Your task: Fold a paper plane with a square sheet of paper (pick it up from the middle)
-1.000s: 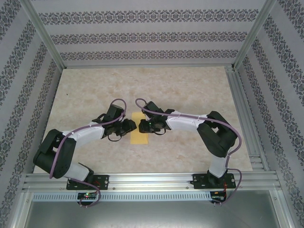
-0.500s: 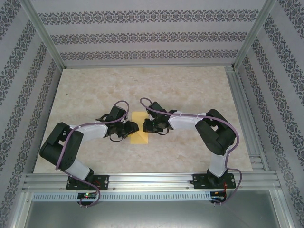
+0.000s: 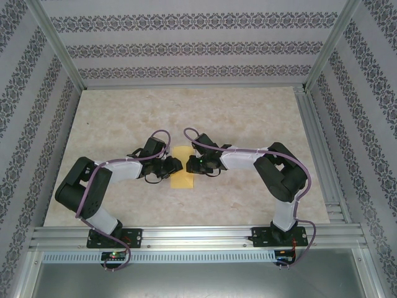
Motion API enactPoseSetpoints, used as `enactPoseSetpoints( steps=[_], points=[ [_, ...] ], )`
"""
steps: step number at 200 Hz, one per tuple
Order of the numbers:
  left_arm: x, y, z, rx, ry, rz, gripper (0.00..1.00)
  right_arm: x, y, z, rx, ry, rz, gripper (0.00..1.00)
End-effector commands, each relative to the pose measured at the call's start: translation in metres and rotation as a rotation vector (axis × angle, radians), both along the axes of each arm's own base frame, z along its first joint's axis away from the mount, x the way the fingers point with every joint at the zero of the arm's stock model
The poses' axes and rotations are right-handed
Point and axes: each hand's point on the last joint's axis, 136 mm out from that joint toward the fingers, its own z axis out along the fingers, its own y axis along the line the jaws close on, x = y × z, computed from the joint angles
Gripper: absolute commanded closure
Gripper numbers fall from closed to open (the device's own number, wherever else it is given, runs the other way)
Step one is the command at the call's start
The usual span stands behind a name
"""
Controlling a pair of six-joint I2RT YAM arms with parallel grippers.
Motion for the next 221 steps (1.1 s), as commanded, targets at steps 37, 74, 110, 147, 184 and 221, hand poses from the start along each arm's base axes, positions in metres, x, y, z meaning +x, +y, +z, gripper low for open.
enactPoseSetpoints(
  steps=[37, 74, 110, 147, 184, 221],
  points=[
    [0.01, -0.003, 0.009, -0.02, -0.042, -0.005, 0.63, 0.001, -0.006, -0.007, 0.001, 0.024, -0.03, 0.81],
    [0.005, 0.007, 0.004, 0.041, -0.011, 0.018, 0.62, 0.003, -0.007, -0.005, 0.014, 0.026, -0.047, 0.81],
    [0.004, 0.007, 0.004, 0.039, 0.006, 0.022, 0.63, 0.003, -0.005, -0.004, 0.039, 0.033, -0.053, 0.81],
    [0.013, -0.003, 0.012, -0.003, -0.029, 0.002, 0.69, 0.002, -0.003, -0.003, 0.05, 0.036, -0.046, 0.81],
    [0.019, -0.008, 0.011, -0.009, -0.033, -0.007, 0.75, 0.004, -0.003, 0.001, 0.063, 0.029, -0.048, 0.81],
    [0.021, -0.007, 0.008, 0.006, -0.04, -0.01, 0.84, 0.01, -0.005, 0.023, 0.092, -0.014, -0.058, 0.8]
  ],
)
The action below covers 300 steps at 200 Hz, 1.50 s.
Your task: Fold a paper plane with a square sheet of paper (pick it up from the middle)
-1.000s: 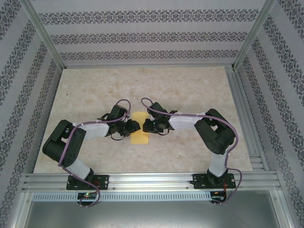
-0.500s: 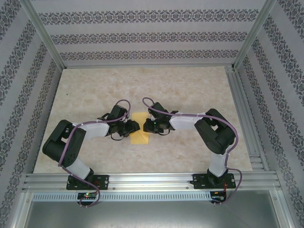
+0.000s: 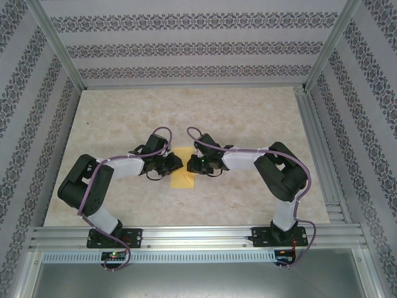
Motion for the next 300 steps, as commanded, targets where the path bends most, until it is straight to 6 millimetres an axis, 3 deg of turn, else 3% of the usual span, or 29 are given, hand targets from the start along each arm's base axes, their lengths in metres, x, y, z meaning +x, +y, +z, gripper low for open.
enactPoseSetpoints(
  steps=[1, 17, 45, 74, 98, 148, 173, 211, 269, 300],
  points=[
    [0.01, -0.003, 0.006, -0.008, -0.039, -0.014, 0.85, 0.007, -0.002, 0.022, 0.039, -0.042, -0.02, 0.8],
    [0.011, -0.002, 0.01, 0.009, -0.055, -0.025, 0.89, 0.012, -0.01, 0.04, 0.036, -0.086, -0.043, 0.76],
    [0.014, 0.009, 0.031, 0.089, -0.118, -0.052, 0.94, 0.022, -0.039, 0.075, -0.013, -0.196, -0.123, 0.54],
    [0.012, 0.031, 0.058, 0.246, -0.173, -0.086, 0.94, 0.028, -0.078, 0.106, -0.094, -0.315, -0.201, 0.34],
    [0.009, 0.054, 0.086, 0.415, -0.235, -0.124, 0.95, 0.03, -0.11, 0.126, -0.153, -0.403, -0.274, 0.23],
    [0.009, 0.098, 0.143, 0.805, -0.348, -0.172, 0.96, 0.018, -0.156, 0.142, -0.222, -0.465, -0.396, 0.08],
    [0.016, 0.103, 0.158, 0.981, -0.393, -0.213, 0.96, 0.008, -0.174, 0.14, -0.231, -0.456, -0.469, 0.07],
    [0.027, 0.098, 0.138, 1.279, -0.351, -0.267, 0.95, -0.005, -0.192, 0.137, -0.214, -0.441, -0.525, 0.07],
    [0.035, 0.039, 0.065, 1.428, -0.301, -0.363, 0.92, -0.014, -0.199, 0.13, -0.14, -0.417, -0.545, 0.07],
    [0.022, 0.003, 0.028, 1.346, -0.274, -0.42, 0.87, -0.03, -0.213, 0.115, -0.148, -0.358, -0.589, 0.07]
  ],
)
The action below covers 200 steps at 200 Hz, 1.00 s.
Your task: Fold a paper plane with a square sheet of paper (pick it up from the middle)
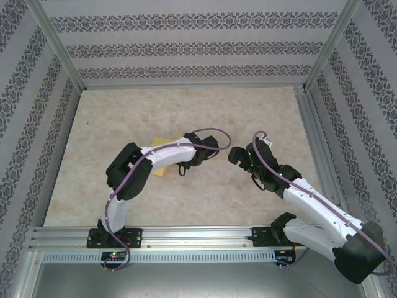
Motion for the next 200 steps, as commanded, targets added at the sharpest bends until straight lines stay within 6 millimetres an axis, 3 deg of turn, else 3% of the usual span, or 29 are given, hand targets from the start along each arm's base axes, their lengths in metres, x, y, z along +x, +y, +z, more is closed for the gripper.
enactPoseSetpoints(
  steps=[1, 54, 135, 200],
  points=[
    [-0.007, -0.023, -0.006, -0.055, -0.005, 0.006, 0.87, -0.012, -0.01, -0.009, 0.032, 0.038, -0.046, 0.08],
    [-0.024, -0.066, -0.041, -0.277, 0.124, -0.018, 0.76, -0.024, -0.026, -0.019, 0.046, 0.093, -0.112, 0.08],
    [-0.039, -0.093, -0.076, -0.528, 0.331, -0.028, 0.62, -0.003, -0.016, -0.021, 0.039, 0.138, -0.117, 0.08],
    [-0.046, -0.107, -0.077, -0.644, 0.415, -0.051, 0.57, 0.015, -0.007, -0.015, 0.04, 0.129, -0.117, 0.09]
  ],
)
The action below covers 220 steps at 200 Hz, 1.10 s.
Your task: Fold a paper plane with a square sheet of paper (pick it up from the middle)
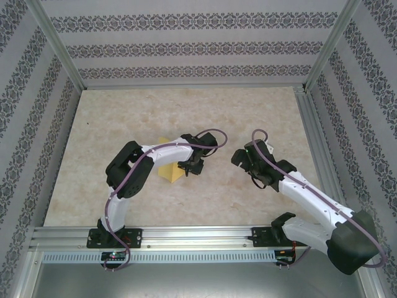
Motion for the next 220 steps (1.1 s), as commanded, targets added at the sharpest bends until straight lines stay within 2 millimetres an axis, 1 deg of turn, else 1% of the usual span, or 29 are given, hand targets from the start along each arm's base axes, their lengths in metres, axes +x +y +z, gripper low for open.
enactPoseSetpoints(
  steps=[1, 25, 41, 57, 71, 87, 108, 133, 148, 171, 183, 190, 209, 220],
  points=[
    [-0.018, -0.039, -0.022, -0.168, 0.097, -0.071, 0.57, 0.018, 0.007, 0.022, 0.041, -0.059, -0.011, 0.09],
    [-0.017, -0.044, -0.019, -0.192, 0.1, -0.073, 0.57, 0.025, 0.009, 0.029, 0.037, -0.071, -0.009, 0.09],
    [-0.015, -0.052, -0.007, -0.23, 0.088, -0.078, 0.57, 0.027, 0.01, 0.032, 0.036, -0.078, -0.008, 0.09],
    [-0.011, -0.062, 0.019, -0.294, 0.061, -0.089, 0.57, 0.026, 0.006, 0.033, 0.037, -0.086, -0.024, 0.09],
    [-0.009, -0.073, 0.051, -0.375, 0.026, -0.106, 0.55, 0.025, 0.006, 0.035, 0.047, -0.097, -0.024, 0.09],
    [-0.008, -0.079, 0.086, -0.452, -0.021, -0.119, 0.52, 0.026, 0.009, 0.035, 0.056, -0.098, -0.011, 0.09],
    [-0.008, -0.073, 0.116, -0.508, -0.065, -0.106, 0.5, 0.026, 0.018, 0.03, 0.082, -0.081, 0.026, 0.09],
    [-0.008, -0.055, 0.14, -0.587, -0.095, -0.063, 0.47, 0.028, 0.034, 0.024, 0.129, -0.065, 0.08, 0.1],
    [-0.004, -0.037, 0.154, -0.643, -0.115, -0.017, 0.44, 0.029, 0.051, 0.022, 0.153, -0.063, 0.134, 0.1],
    [0.006, -0.001, 0.161, -0.704, -0.142, 0.084, 0.39, 0.028, 0.088, 0.021, 0.183, -0.047, 0.244, 0.1],
    [0.012, 0.021, 0.154, -0.712, -0.145, 0.155, 0.38, 0.025, 0.114, 0.019, 0.207, -0.037, 0.319, 0.11],
    [0.014, 0.031, 0.151, -0.731, -0.14, 0.187, 0.38, 0.023, 0.13, 0.019, 0.222, -0.033, 0.363, 0.11],
    [0.015, 0.049, 0.147, -0.794, -0.134, 0.252, 0.37, 0.013, 0.176, 0.018, 0.278, -0.018, 0.487, 0.11],
    [0.015, 0.056, 0.145, -0.813, -0.137, 0.273, 0.37, 0.008, 0.197, 0.016, 0.296, -0.006, 0.534, 0.11]
  ],
)
